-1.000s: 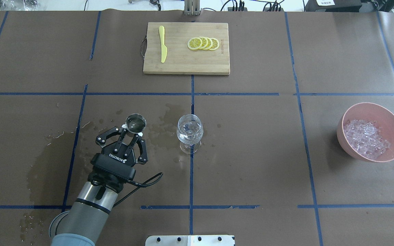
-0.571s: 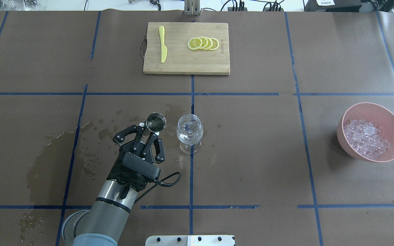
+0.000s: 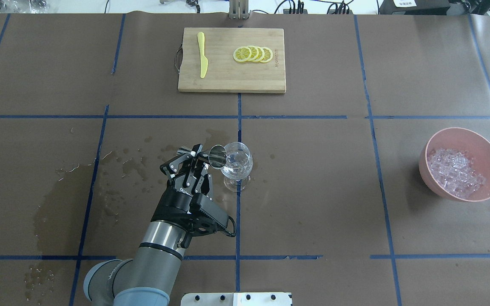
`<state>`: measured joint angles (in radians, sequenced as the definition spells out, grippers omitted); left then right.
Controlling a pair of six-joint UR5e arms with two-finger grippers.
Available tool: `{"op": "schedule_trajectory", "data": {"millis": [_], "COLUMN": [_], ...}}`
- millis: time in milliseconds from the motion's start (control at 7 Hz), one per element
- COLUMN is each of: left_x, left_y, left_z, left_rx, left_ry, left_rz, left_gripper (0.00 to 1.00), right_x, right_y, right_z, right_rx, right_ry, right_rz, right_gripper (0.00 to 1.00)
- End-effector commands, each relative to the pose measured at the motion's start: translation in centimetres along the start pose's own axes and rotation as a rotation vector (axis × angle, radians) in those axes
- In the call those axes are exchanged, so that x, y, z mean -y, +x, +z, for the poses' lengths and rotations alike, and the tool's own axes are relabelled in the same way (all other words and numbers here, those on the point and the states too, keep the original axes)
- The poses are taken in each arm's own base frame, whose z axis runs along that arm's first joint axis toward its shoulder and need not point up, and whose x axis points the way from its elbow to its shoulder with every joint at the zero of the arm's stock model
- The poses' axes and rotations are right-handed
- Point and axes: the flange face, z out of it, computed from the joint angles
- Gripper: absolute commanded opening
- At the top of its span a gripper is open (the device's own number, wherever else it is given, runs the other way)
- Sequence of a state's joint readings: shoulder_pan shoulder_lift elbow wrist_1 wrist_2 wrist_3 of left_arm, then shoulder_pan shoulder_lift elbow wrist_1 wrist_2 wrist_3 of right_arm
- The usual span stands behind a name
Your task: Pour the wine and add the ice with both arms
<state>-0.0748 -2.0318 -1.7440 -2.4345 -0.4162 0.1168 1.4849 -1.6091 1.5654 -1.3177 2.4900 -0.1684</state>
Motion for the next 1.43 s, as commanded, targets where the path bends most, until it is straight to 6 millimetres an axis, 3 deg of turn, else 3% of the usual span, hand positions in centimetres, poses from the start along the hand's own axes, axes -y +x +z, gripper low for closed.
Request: {"op": "schedule_trajectory", "data": {"millis": [0, 143, 286, 857, 1286], "left_x": [0.7, 2.7, 3.2, 3.8, 4.5], "left_y": [0.3, -0.1, -0.3, -2.7, -3.5], "left_z": [0.8, 1.3, 1.6, 3.3, 3.2], "left_rx": [0.008, 0.015, 0.02, 0.078, 0.116], "left_ry": [-0.034, -0.041, -0.046, -0.086, -0.105], "left_rz": [0.163, 0.228, 0.246, 0.562, 0.728], "left_gripper": [0.0, 0.0, 0.0, 0.0, 0.0], "right_x": [0.0, 0.0, 0.0, 0.1, 0.0], "right_y": [-0.1, -0.2, -0.2, -0.1, 0.6], "right_z": [0.0, 0.0, 0.0, 0.0, 0.6], "right_rx": [0.009, 0.015, 0.015, 0.015, 0.016], "right_ry": [0.001, 0.003, 0.003, 0.002, -0.008], "right_rz": [0.008, 0.023, 0.03, 0.031, 0.043], "right_gripper": [1.0, 1.0, 1.0, 1.0, 1.0]}}
